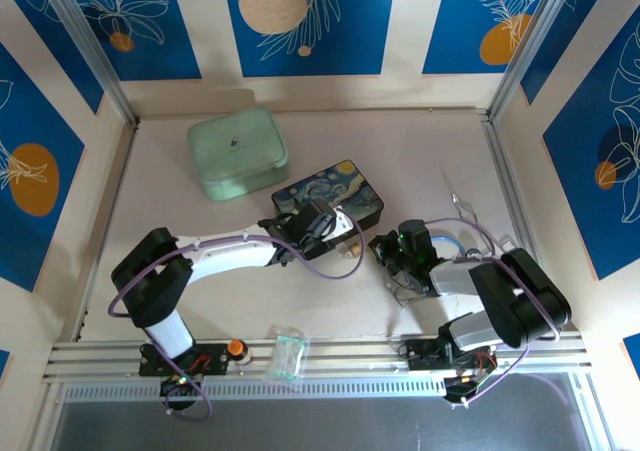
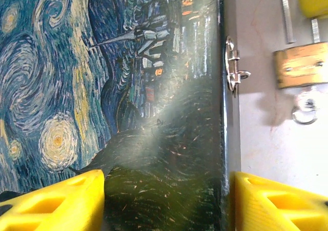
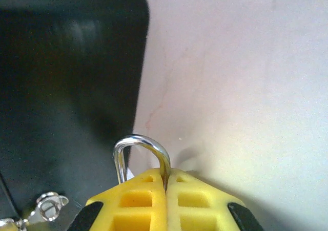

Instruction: Unlock a padlock with a key

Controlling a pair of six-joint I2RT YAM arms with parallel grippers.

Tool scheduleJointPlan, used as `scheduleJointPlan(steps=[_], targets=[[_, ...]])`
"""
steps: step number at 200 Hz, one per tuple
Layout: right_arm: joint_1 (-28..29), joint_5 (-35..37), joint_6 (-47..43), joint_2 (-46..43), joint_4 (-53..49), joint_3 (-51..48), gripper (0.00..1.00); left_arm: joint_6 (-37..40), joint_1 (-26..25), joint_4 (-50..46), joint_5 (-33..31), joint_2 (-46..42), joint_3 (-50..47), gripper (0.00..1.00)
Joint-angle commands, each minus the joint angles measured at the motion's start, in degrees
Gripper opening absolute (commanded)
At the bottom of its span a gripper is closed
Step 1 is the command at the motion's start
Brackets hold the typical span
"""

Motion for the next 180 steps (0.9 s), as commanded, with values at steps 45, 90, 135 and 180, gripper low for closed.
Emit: scheduleJointPlan(steps=[45,90,135,180], targets=[[-1.17,8.39,-19.45,-18.92,-35.08,5.71,0.0,-2.55,1.44,-8.31,-7.41,2.42,-0.15,0.69],[-4.53,5.68,-26.78,-19.03,-42.01,7.79,0.0,-1.69,1.62,-6.24,-9.59,0.83,-0.7,0.85],[1.87,8.42,-28.43,-12.52,-40.14,12.82,0.0,-6.33,1.1,-4.63,-8.77,-3.39,-1.19,0.97],[3.31,8.58,-29.02,-1.74,-40.05,18.64,0.0,-14.06,0.96,-8.9,-14.88,-4.96,-2.17,0.99]])
